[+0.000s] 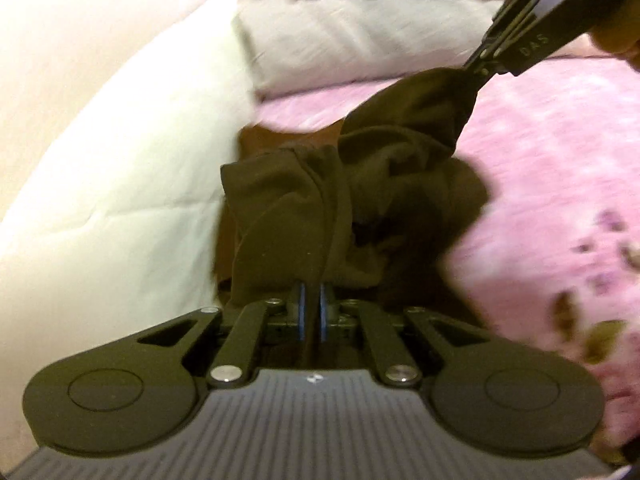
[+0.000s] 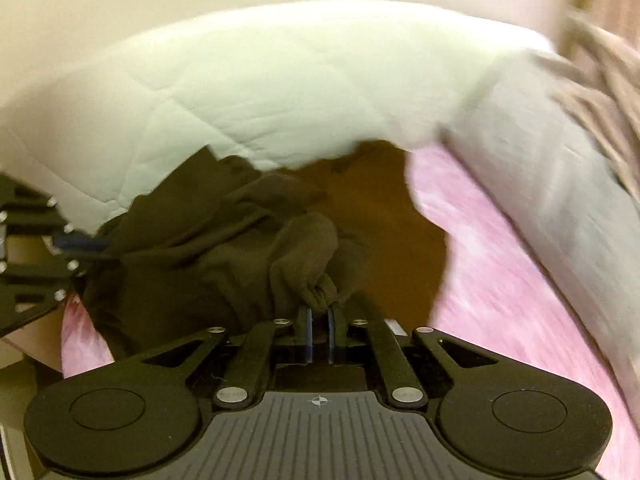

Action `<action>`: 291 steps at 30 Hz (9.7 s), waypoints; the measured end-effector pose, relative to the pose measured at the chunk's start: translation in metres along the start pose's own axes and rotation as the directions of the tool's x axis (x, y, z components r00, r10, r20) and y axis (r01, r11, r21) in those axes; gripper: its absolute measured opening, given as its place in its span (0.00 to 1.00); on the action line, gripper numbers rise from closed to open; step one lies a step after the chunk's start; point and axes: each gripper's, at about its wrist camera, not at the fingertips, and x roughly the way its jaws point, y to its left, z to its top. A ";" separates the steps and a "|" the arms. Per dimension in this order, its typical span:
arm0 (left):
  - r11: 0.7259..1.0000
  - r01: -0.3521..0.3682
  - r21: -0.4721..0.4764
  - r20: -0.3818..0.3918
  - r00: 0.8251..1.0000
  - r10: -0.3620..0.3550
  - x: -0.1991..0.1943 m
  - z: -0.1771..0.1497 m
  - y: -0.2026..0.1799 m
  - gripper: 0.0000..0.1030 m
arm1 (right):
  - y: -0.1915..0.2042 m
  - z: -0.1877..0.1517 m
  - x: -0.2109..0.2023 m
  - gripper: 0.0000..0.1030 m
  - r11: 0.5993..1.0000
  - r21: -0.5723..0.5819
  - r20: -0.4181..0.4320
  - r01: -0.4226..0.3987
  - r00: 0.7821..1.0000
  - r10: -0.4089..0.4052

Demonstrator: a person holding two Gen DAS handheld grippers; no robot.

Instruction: Fold clothes

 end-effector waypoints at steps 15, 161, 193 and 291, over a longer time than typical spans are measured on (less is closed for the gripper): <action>0.811 0.415 0.413 0.182 0.835 -0.519 -0.145 0.137 -0.386 0.00 | -0.173 -0.293 -0.336 0.04 0.821 0.401 -0.019 0.407 0.900 -0.436; 0.817 0.498 0.291 -0.288 0.860 -0.421 0.120 0.184 -0.314 0.07 | -0.151 -0.538 -0.318 0.01 0.364 0.907 -0.212 0.212 0.976 -0.041; 0.840 0.521 0.149 -0.340 0.825 -0.451 0.000 0.171 -0.473 0.28 | -0.311 -0.585 -0.442 0.46 0.639 0.538 -0.420 0.550 0.832 -0.362; 0.945 0.266 -0.191 -0.172 0.939 -0.298 0.286 0.321 -0.386 0.44 | -0.420 -0.534 -0.241 0.80 0.741 0.614 -0.112 0.272 0.959 -0.259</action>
